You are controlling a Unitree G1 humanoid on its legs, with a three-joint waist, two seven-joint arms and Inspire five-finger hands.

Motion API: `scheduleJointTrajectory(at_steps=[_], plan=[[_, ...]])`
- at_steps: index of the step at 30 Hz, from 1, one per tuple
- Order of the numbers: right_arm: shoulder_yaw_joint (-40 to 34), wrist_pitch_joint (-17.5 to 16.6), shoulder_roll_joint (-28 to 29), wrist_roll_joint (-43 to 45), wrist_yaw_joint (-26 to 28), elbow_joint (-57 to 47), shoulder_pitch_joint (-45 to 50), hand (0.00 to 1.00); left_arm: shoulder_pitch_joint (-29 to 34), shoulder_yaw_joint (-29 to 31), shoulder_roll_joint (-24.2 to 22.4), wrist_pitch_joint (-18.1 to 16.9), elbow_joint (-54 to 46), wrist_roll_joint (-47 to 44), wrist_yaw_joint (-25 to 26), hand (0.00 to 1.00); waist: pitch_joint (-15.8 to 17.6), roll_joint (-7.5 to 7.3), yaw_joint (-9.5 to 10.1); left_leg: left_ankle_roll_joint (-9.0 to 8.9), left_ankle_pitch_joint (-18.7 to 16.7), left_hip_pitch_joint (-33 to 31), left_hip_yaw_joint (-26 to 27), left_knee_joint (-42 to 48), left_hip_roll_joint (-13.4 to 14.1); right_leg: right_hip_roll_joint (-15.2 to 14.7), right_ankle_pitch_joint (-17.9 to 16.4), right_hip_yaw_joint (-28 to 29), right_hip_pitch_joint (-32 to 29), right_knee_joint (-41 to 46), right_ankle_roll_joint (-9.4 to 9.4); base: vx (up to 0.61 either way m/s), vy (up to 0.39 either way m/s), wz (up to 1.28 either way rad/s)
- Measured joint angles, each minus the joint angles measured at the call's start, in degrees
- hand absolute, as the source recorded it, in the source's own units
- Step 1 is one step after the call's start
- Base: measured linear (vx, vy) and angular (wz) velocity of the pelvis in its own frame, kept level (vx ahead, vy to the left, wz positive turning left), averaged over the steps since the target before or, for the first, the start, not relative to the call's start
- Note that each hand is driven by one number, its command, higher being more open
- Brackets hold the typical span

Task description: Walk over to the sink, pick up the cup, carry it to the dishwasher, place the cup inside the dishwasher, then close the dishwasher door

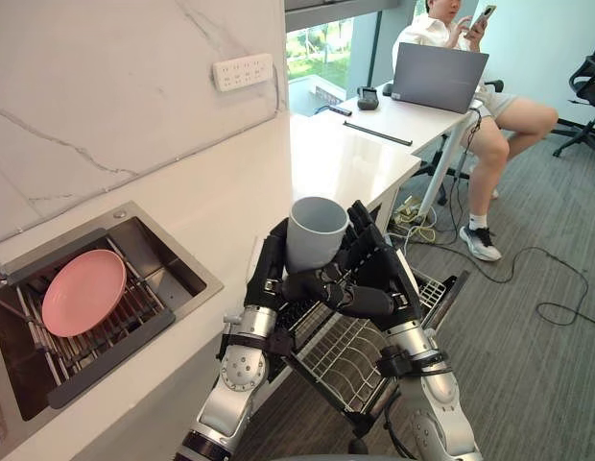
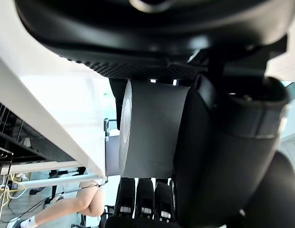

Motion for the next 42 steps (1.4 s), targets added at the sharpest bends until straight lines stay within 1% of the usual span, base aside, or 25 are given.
scheduleJointTrajectory(at_steps=[4, 13, 14, 19, 22, 27, 33, 34, 42], plan=[[0.28, -0.77, 0.02, -0.02, -1.86, 0.00, -0.03, 1.00, 0.00, -1.31, 0.11, 0.75, 0.01, 0.02, -0.67, 0.00, -0.07, 0.07, 0.04, 0.00, 0.00, -0.03, 0.00, 0.09, 0.04, 0.04, 0.03, 0.01, -0.01, 0.00, -0.01, 0.00, 0.000, 0.00], [0.73, -1.18, 0.01, 0.03, -3.21, 0.01, -0.55, 1.00, 0.04, -2.82, 0.89, 1.08, 0.02, 1.09, -1.38, 0.00, -0.33, 0.01, 0.31, 0.02, 0.01, -0.07, -0.08, 0.16, 0.00, 0.01, 0.10, 0.03, 0.00, 0.00, 0.07, 0.00, 0.000, 0.00], [0.78, -1.18, 0.01, 0.05, -3.27, 0.02, -0.55, 0.00, 0.04, -2.80, 0.89, 1.08, 0.01, 1.24, -1.42, 0.00, -0.34, 0.01, 0.34, 0.02, 0.01, -0.09, -0.11, 0.18, 0.00, 0.01, 0.12, 0.01, 0.00, 0.00, 0.06, 0.00, 0.000, 0.00], [0.68, -1.18, 0.00, 0.18, -3.52, 0.20, -0.55, 0.00, 0.14, -2.83, 0.92, 1.03, 0.01, 1.29, -2.22, 0.00, -0.43, -0.08, 0.48, 0.04, 0.01, -0.13, -0.19, 0.22, 0.00, 0.00, 0.14, -0.05, 0.01, -0.01, 0.06, 0.00, 0.000, 0.00], [0.39, -1.18, -1.06, -0.03, -3.50, 1.00, -0.61, 0.00, 0.27, -3.05, 1.14, 1.03, 0.06, 1.36, -2.31, 0.00, -0.66, -0.32, 0.63, 0.04, 0.01, -0.17, -0.24, 0.23, 0.00, -0.01, 0.14, -0.10, 0.01, -0.01, 0.07, 0.00, 0.000, 0.00], [-0.22, -1.19, -2.23, 0.01, -3.48, 1.64, -1.06, 0.00, 0.83, -4.22, 1.22, 0.67, 0.06, 1.30, -2.23, 0.00, -0.87, -0.65, 0.65, 0.06, 0.02, -0.22, -0.32, 0.24, -0.04, -0.05, 0.16, -0.16, 0.04, -0.01, 0.09, 0.00, 0.000, 0.00], [-0.19, -1.39, -2.25, 0.00, -3.45, 1.78, -1.22, 0.00, 0.94, -4.35, 1.06, 0.65, 0.05, 1.19, -1.82, 0.00, -0.92, -0.72, 0.69, 0.07, 0.02, -0.28, -0.55, 0.32, -0.04, -0.06, 0.16, -0.35, 0.09, -0.01, 0.09, 0.00, 0.000, 0.00], [-0.19, -1.39, -2.25, -0.01, -3.45, 1.78, -1.24, 0.00, 0.94, -4.36, 1.06, 0.65, 0.05, 1.19, -1.78, 1.00, -0.94, -0.74, 0.69, 0.07, 0.02, -0.31, -0.57, 0.35, -0.04, -0.07, 0.16, -0.36, 0.09, -0.01, 0.09, 0.00, 0.000, 0.00], [-0.27, -1.42, -2.05, 0.00, -3.46, 1.55, -1.91, 0.00, 2.00, -3.76, 1.10, 0.41, -1.26, 1.47, -0.55, 1.00, -1.36, -1.41, 0.67, 0.14, -0.03, -0.48, -0.85, 0.71, -0.01, -0.10, 0.29, -0.55, 0.38, 0.00, 0.09, 0.00, 0.000, 0.00]])
